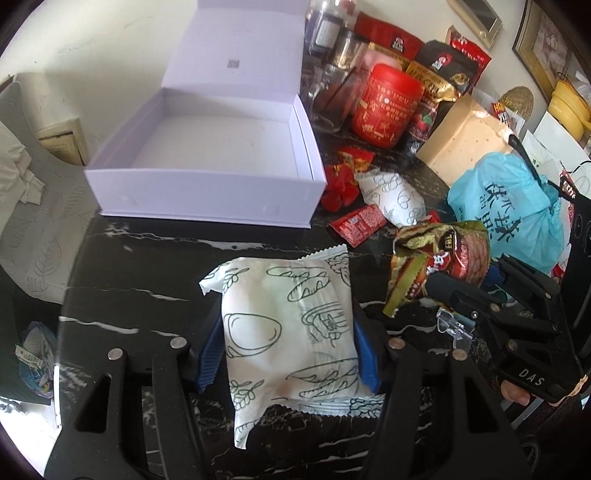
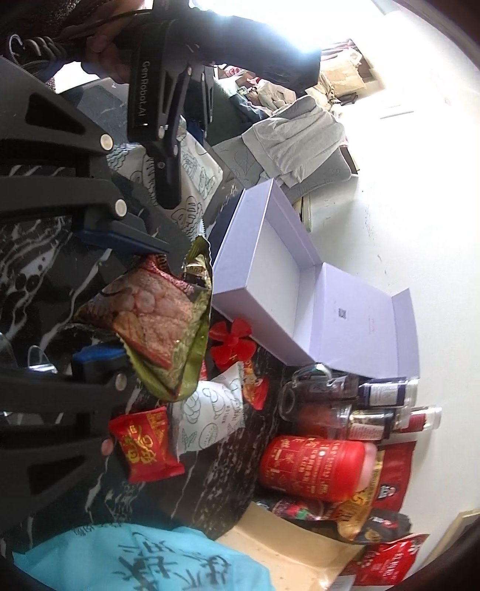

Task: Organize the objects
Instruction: 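Lift both packets and carry them toward the open lavender box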

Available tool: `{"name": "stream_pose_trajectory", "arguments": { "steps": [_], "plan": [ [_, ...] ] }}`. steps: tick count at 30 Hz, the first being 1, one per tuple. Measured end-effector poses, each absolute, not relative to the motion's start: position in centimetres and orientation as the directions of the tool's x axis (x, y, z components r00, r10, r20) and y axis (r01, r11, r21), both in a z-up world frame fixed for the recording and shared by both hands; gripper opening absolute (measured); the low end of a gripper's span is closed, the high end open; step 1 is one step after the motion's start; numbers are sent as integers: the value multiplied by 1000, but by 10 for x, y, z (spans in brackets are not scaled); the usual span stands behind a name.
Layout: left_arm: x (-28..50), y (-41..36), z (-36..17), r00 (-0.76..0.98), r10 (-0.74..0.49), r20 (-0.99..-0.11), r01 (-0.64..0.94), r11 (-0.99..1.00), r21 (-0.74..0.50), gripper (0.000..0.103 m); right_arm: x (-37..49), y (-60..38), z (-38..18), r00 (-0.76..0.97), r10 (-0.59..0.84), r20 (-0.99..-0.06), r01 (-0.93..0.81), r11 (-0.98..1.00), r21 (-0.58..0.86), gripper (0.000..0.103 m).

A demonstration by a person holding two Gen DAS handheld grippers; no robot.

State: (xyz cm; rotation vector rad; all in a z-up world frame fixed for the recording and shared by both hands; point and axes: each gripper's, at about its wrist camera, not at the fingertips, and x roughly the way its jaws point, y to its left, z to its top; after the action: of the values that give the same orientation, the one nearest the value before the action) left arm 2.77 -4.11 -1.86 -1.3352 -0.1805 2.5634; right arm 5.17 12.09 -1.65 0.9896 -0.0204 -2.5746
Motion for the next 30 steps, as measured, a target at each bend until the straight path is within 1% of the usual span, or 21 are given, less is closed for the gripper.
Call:
{"name": "stream_pose_trajectory", "arguments": {
  "steps": [11,22,30],
  "plan": [
    [47,-57,23,-647,219,-730,-146,-976,-163,58,65,102,21,-689,-383,-615,414,-905,101,43],
    [38,-67,57,-708,167,-686,-129,-986,-107,58,50,90,57,-691,-407,-598,469,-881,58,43],
    [8,-77,63,-700,195,-687,-144,-981,-133,58,20,84,77,-701,-408,-585,484,-874,29,43]
  ]
}}
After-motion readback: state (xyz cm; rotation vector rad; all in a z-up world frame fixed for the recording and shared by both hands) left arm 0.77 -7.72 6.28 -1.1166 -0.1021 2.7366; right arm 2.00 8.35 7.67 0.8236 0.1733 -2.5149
